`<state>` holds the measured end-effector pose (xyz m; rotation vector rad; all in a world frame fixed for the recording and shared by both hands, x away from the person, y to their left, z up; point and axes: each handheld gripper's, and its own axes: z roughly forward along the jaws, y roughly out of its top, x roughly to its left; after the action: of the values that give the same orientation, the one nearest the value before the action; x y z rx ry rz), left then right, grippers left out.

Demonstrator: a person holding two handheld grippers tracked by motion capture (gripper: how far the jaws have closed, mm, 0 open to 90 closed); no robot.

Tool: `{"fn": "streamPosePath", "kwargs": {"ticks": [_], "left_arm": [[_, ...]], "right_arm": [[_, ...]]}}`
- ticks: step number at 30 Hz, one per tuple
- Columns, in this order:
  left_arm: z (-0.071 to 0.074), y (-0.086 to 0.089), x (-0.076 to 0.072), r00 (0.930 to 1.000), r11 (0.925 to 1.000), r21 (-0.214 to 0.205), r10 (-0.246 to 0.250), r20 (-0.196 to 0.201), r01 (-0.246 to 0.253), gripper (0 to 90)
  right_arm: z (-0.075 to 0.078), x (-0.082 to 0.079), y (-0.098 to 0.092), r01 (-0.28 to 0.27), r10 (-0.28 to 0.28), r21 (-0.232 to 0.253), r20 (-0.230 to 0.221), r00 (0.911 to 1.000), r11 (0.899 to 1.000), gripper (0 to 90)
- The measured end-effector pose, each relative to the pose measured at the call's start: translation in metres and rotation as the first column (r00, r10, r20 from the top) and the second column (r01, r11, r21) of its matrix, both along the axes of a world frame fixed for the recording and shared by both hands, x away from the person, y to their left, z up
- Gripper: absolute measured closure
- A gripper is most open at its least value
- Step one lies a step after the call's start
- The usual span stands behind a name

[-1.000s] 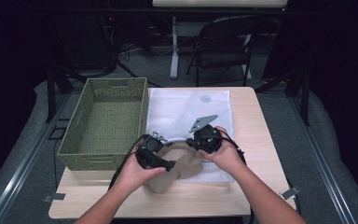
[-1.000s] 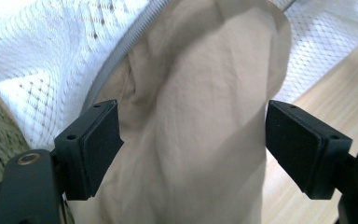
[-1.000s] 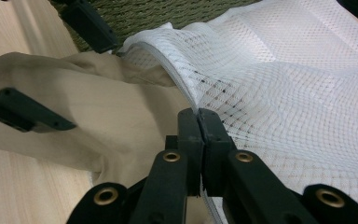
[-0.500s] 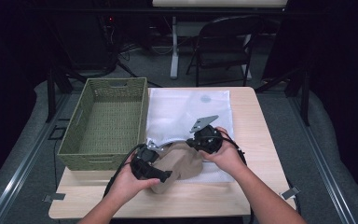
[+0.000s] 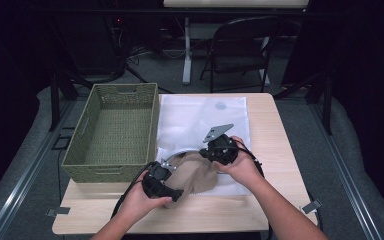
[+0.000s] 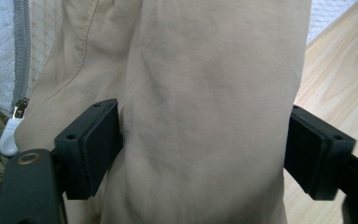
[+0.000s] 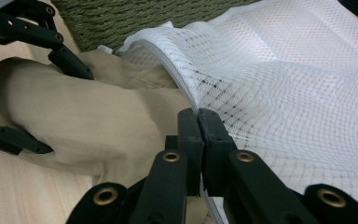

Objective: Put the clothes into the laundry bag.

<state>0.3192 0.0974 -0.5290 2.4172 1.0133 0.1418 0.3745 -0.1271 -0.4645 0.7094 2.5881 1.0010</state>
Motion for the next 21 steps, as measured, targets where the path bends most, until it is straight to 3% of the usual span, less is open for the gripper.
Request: {"fn": "streamPosePath", "kwargs": {"ticks": [9,21], "left_arm": [[-0.0036,-0.0010,-0.0024,0.9999,0.9999,-0.002,0.010,0.006,-0.010,21.7],[-0.0079,0.0043,-0.0033,0.9996,0.9985,-0.051,0.018,0.022,-0.017,27.7]], "right_arm": [[-0.0001,-0.0006,0.0008,-0.003,0.003,0.000,0.000,1.0000,1.000,88.1],[-0.0001,-0.0008,0.0010,-0.008,0.008,-0.002,-0.001,1.0000,1.000,87.9]]}}
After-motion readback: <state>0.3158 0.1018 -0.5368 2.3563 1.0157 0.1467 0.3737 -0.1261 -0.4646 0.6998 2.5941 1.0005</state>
